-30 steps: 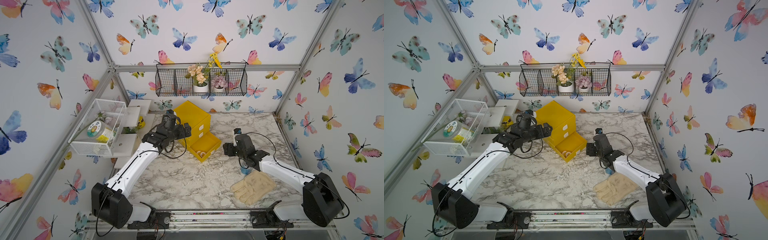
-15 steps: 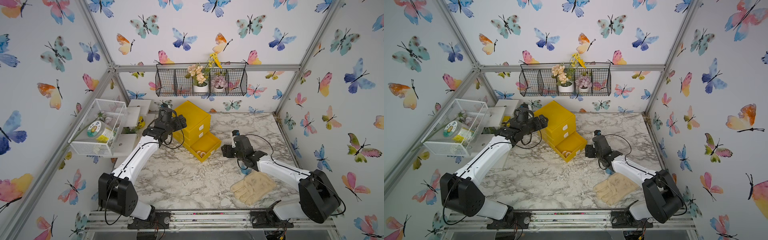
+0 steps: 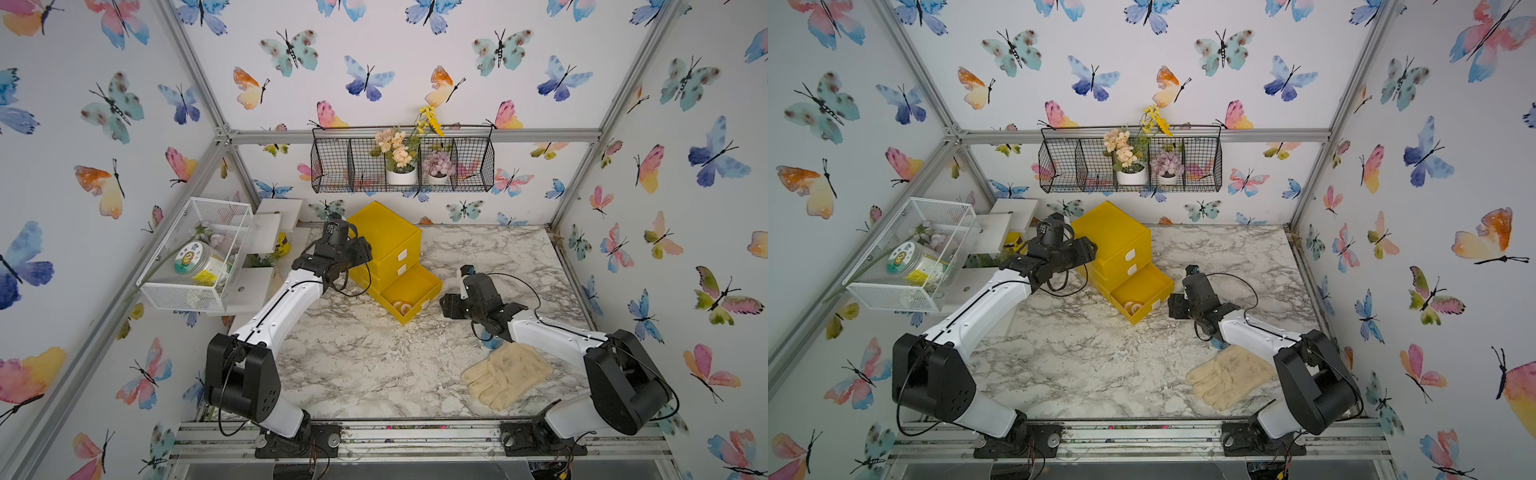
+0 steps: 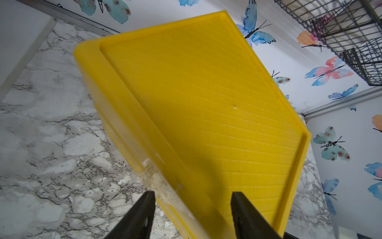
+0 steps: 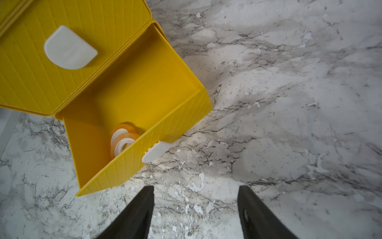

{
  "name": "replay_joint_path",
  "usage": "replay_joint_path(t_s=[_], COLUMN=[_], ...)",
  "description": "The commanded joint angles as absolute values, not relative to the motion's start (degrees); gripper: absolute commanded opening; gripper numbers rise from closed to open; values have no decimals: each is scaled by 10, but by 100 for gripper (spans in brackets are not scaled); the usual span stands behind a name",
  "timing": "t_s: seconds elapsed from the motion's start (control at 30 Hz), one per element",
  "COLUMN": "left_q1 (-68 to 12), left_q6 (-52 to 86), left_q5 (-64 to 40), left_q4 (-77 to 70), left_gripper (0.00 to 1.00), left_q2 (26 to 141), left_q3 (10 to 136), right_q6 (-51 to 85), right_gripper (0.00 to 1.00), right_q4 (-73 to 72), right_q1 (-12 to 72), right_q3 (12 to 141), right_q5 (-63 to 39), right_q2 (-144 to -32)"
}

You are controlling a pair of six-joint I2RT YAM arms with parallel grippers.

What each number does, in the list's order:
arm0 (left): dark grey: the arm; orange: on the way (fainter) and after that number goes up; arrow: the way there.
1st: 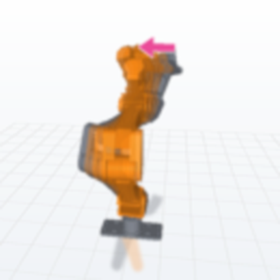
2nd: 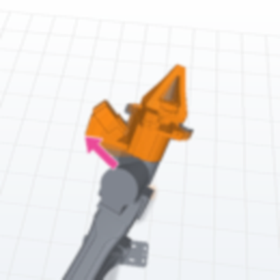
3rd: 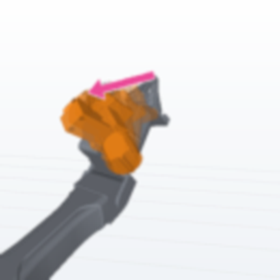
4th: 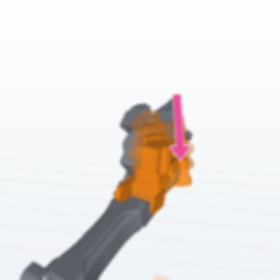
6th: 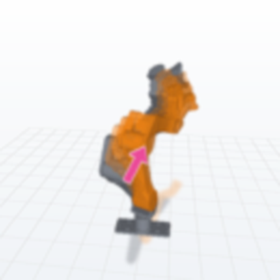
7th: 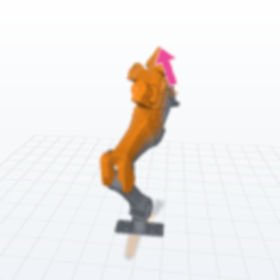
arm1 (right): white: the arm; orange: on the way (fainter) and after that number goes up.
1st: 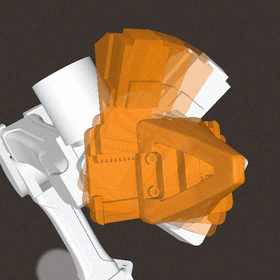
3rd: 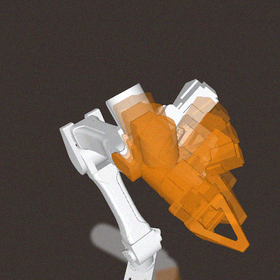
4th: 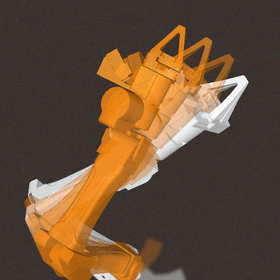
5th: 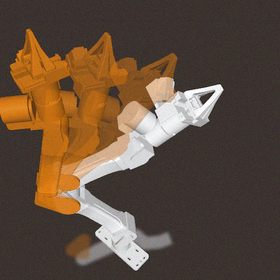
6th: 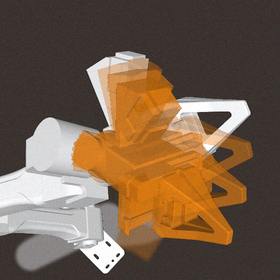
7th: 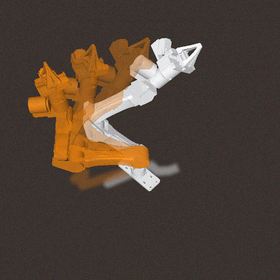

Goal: Place the transparent tape into the drawer according to color
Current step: Close the drawer in the storage box.

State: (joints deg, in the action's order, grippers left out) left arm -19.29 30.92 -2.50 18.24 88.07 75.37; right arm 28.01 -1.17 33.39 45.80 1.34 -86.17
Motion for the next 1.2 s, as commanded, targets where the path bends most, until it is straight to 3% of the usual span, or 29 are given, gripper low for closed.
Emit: replay_joint_path(t_s=[0.0, 0.47, 1.17], left_q1=[-192, -192, -201], left_q6=[304, 302, 297], left_q5=[-40, -51, -59], left_q4=[189, 191, 194], left_gripper=[60, 58, 54], left_q2=[889, 900, 911], left_q3=[750, 751, 754], right_q6=[288, 302, 337], right_gripper=[66, 58, 54], right_q4=[-29, -97, -139], right_q1=[331, 333, 348], right_q3=[462, 533, 705], right_q5=[-17, -101, -126], right_q2=[-886, -1003, -1167])
